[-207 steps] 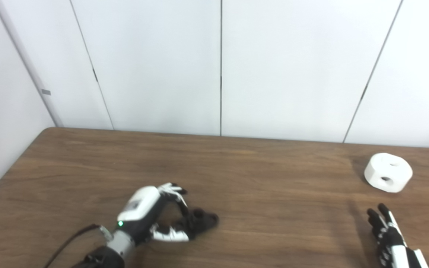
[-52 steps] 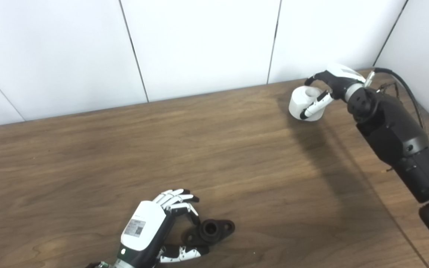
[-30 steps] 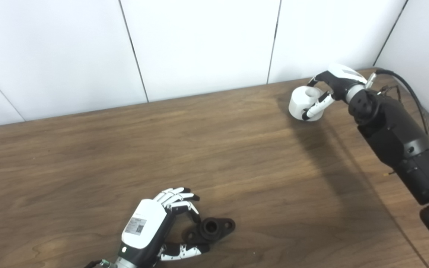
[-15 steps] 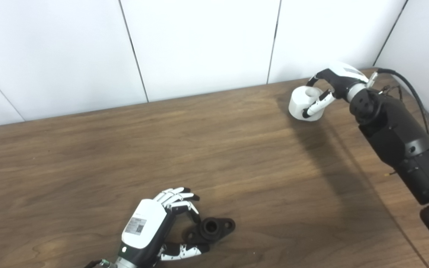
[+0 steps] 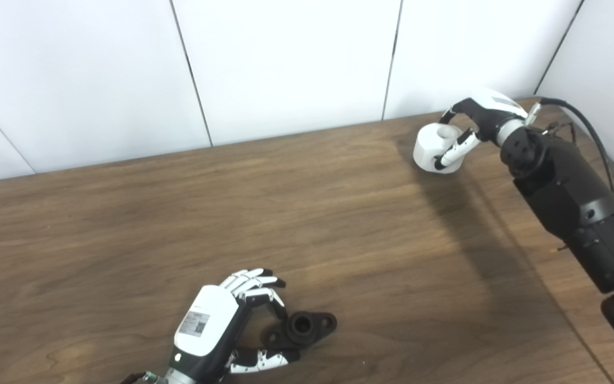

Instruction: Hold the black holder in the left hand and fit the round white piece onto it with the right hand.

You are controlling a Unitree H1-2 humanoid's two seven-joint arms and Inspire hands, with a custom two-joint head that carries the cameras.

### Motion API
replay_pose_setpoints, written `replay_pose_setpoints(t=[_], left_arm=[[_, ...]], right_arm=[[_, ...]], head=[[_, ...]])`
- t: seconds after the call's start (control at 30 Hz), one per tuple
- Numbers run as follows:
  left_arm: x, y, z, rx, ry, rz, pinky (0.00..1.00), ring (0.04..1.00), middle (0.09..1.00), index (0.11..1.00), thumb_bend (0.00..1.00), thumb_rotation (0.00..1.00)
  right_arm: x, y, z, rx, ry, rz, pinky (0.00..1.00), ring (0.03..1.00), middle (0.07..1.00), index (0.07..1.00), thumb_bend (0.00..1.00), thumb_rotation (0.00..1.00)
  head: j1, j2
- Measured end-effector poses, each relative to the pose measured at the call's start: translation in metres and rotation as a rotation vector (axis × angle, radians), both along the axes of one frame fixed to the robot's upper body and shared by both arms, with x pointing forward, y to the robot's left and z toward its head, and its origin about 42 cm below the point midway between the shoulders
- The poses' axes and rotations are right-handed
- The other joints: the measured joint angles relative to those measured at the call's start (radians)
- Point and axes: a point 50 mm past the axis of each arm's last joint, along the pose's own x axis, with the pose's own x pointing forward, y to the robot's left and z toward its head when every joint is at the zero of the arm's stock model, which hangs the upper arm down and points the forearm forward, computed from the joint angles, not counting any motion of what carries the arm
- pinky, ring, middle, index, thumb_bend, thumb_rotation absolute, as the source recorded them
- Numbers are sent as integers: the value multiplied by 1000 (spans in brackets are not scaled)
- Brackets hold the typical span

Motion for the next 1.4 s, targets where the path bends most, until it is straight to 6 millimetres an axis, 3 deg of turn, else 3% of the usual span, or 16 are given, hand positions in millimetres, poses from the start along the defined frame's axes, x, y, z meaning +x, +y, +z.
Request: replay_pose_setpoints(t=[0.2, 0.37, 0.6, 0.63, 0.67, 0.77, 1.4], left_arm=[[0, 0, 0, 0, 1, 0, 835, 837, 763, 485, 521, 46], [0, 0, 0, 0, 2, 0, 836, 839, 765, 486, 521, 47], [0, 0, 0, 0, 1, 0, 825, 825, 755, 485, 521, 46], [0, 0, 0, -1, 1, 0, 825, 824, 753, 485, 521, 46], [0, 0, 0, -1, 1, 0, 825, 823, 753, 485, 521, 46], [0, 0, 0, -3, 2, 0, 829, 826, 756, 486, 521, 46], [0, -1, 0, -5, 2, 1, 838, 831, 755, 486, 521, 47]], right_arm=[[0, 0, 0, 0, -2, -1, 852, 947, 864, 644, 859, 199], [0, 0, 1, -4, -17, -3, 922, 948, 857, 633, 839, 211], [0, -1, 2, -9, -33, -7, 844, 921, 832, 592, 844, 165], [0, -1, 2, -11, -45, -7, 830, 913, 823, 541, 688, 152], [0, -2, 2, -13, -60, -7, 823, 909, 819, 515, 609, 146], [-2, -4, 3, -22, -118, 1, 793, 887, 790, 488, 534, 135], [-6, -4, -2, -64, -182, 61, 777, 880, 772, 484, 524, 131]], head=[[0, 2], [6, 5], [8, 9], [8, 9], [8, 9], [8, 8], [20, 8]])
